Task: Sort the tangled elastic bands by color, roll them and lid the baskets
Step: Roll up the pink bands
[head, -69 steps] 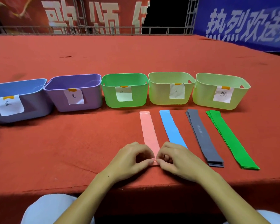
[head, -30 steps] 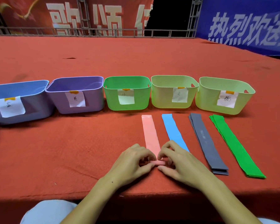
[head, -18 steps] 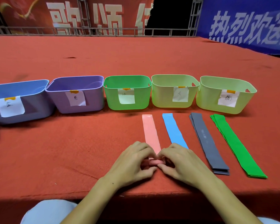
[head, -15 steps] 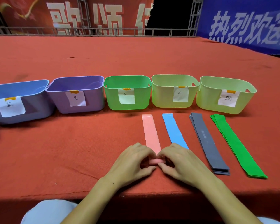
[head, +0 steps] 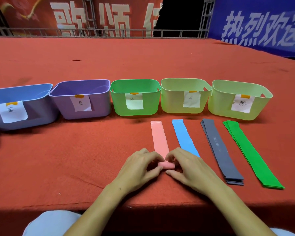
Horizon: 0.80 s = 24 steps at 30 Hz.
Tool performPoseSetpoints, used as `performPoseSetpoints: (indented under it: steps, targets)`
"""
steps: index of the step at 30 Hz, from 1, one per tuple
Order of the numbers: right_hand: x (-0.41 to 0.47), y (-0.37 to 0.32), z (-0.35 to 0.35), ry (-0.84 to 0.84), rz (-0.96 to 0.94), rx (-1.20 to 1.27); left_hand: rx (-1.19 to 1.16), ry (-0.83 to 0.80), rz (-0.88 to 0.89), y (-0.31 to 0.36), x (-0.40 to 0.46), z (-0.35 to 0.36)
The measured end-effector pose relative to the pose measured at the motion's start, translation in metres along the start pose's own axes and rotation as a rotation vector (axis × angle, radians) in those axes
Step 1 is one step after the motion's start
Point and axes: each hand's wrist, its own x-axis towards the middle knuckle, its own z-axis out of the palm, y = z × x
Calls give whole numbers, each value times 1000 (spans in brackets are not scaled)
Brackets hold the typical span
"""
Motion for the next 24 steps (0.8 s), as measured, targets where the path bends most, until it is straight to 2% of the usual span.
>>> performPoseSetpoints:
  steps: [24]
  targets:
    - [9, 3, 5, -41, 0, -73, -94, 33, 27, -2, 3, 9]
